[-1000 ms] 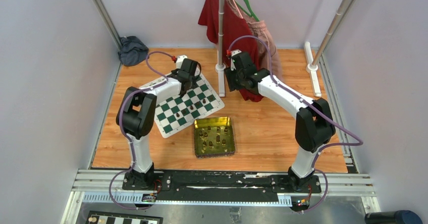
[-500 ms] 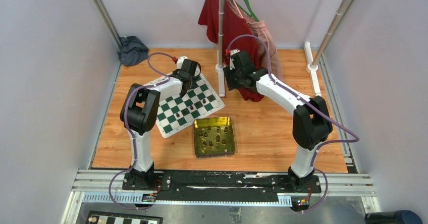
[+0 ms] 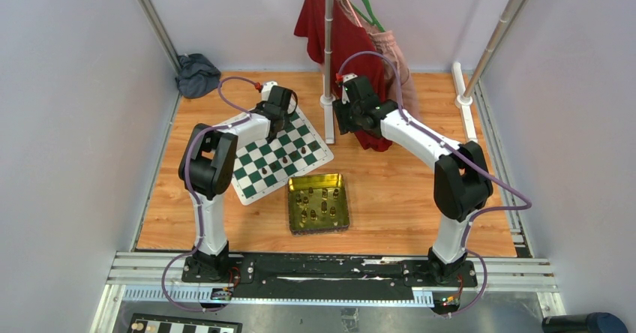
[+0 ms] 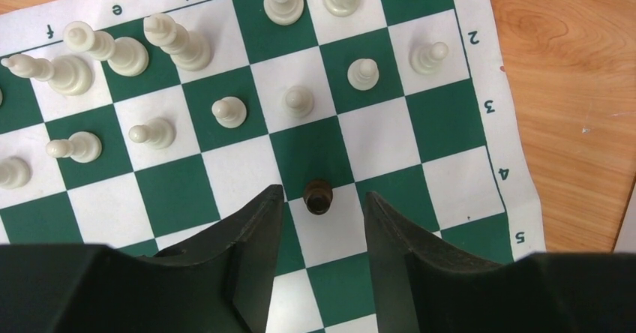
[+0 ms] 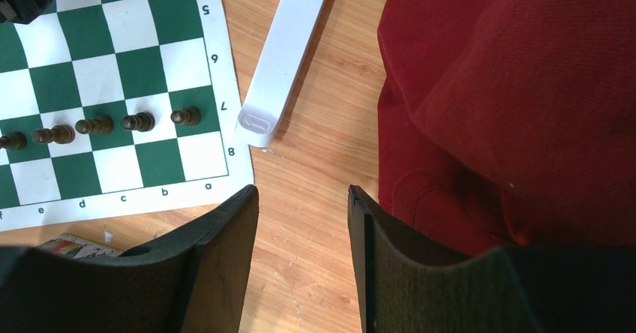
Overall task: Set up the chess pieces on the board
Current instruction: Pick up the chess piece from the chessboard.
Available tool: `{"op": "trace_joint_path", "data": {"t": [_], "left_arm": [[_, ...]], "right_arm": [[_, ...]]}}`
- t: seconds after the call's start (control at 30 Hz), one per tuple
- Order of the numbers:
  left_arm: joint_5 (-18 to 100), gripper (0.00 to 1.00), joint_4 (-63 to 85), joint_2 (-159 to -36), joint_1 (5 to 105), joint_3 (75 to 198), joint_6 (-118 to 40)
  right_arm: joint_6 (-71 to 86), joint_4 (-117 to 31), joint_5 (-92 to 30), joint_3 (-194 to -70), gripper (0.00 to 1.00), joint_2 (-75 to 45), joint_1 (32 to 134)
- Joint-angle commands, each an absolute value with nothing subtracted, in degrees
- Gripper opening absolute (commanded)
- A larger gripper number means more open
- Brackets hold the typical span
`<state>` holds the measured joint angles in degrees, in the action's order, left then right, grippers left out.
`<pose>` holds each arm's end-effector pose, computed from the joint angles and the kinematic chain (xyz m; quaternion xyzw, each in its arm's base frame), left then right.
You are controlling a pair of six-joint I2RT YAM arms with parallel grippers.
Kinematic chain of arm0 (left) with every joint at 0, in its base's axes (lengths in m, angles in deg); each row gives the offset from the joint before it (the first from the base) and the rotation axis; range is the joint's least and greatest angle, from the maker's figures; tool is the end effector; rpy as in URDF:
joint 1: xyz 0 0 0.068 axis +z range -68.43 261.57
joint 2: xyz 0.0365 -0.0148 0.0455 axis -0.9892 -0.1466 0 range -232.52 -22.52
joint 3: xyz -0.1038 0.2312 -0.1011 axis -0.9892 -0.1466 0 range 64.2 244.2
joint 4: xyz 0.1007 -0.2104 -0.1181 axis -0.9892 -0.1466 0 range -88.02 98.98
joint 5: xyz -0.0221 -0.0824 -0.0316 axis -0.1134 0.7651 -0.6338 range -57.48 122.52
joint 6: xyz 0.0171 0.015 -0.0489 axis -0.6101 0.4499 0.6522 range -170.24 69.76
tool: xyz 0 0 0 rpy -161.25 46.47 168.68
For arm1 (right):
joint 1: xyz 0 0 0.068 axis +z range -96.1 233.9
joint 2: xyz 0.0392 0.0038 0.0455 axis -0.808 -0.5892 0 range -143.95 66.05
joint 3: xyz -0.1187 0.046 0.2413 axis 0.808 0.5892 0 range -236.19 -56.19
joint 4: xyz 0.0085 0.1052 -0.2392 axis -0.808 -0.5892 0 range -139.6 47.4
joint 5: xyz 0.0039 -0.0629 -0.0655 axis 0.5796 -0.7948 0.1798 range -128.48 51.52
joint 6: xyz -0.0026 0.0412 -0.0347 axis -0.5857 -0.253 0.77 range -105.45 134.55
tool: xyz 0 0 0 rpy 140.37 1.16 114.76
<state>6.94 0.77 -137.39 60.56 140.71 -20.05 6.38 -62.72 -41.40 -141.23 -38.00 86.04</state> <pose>0.4101 -0.1411 0.1709 -0.1541 0.8965 0.0296 0.4142 0.3568 0.2221 0.2773 -0.1768 0.8854 0.1264 0.4109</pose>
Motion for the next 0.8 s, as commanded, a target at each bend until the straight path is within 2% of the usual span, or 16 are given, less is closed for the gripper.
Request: {"op": "trace_joint_path", "data": {"t": [0.0,0.77], "left_arm": [[7.23,0.49,2.08,-138.61,61.09,141.87,-19.85],[7.58,0.42,3.00,-139.41,61.36,141.57,-19.07]], "right_arm": [[7.10,-63.01,-40.85,-143.14,0.52,-39.28,85.32],[7.71,-63.08,-40.70,-143.32,0.52,-39.78,85.18]]}}
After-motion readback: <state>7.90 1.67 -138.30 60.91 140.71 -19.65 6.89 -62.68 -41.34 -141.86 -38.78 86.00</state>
